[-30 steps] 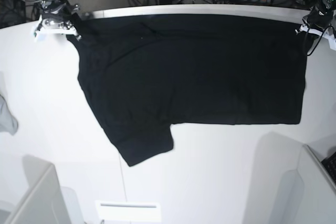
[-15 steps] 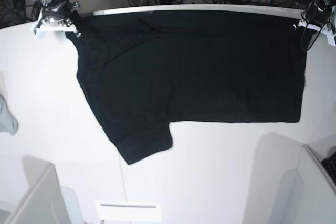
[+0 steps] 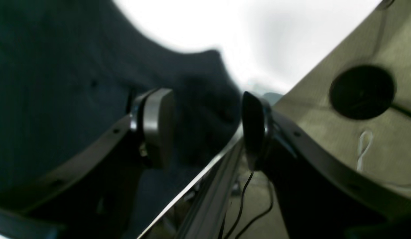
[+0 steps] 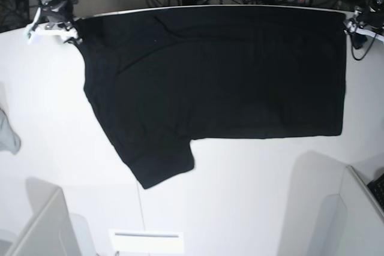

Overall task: Fold the T-shirt properly
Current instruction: 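Open right gripper and move it to the opposite edge by the sleeve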

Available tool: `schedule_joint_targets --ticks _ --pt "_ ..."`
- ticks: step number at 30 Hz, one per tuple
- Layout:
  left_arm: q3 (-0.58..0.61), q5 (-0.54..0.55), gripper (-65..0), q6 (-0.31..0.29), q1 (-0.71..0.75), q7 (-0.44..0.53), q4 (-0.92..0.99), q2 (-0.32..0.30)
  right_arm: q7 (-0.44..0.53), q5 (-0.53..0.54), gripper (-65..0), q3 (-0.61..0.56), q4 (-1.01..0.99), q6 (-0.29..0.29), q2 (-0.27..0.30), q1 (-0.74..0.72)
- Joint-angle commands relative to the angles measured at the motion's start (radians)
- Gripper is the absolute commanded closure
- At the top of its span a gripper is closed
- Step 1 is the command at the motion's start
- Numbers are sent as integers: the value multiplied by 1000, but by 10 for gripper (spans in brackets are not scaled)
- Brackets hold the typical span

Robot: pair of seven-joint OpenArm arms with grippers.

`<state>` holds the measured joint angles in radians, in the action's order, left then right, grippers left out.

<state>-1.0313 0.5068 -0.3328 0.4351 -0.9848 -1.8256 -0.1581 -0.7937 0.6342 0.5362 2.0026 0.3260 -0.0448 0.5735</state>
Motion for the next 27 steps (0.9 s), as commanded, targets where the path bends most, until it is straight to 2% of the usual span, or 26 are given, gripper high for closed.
schedule_joint_targets --ticks 1,4,7,9,11,15,24,27 --pt "-22 5 -449 4 1 16 -35 -14 9 5 -311 6 16 -3 7 -5" --pt "-34 5 -448 4 -9 17 -70 -18 47 5 -312 -8 16 -15 21 -33" --pt "-34 5 -443 4 -38 14 -73 -18 67 0 -312 -81 8 -155 61 -79" --pt "-31 5 -398 4 -43 14 -75 -18 69 -3 -299 -129 8 -221 85 -117" --pt "-7 5 -301 4 -60 14 -75 -18 67 -3 -266 -164 1 -224 110 -174" --pt "13 5 0 4 -69 14 -75 -16 59 -3 -258 -242 -115 -224 176 -329" --pt "10 5 0 4 -65 16 -70 -14 67 -3 -264 -430 -408 -230 265 -617" --pt "9 5 0 4 -61 17 -70 -14 67 -3 -330 -482 -480 -230 277 -712"
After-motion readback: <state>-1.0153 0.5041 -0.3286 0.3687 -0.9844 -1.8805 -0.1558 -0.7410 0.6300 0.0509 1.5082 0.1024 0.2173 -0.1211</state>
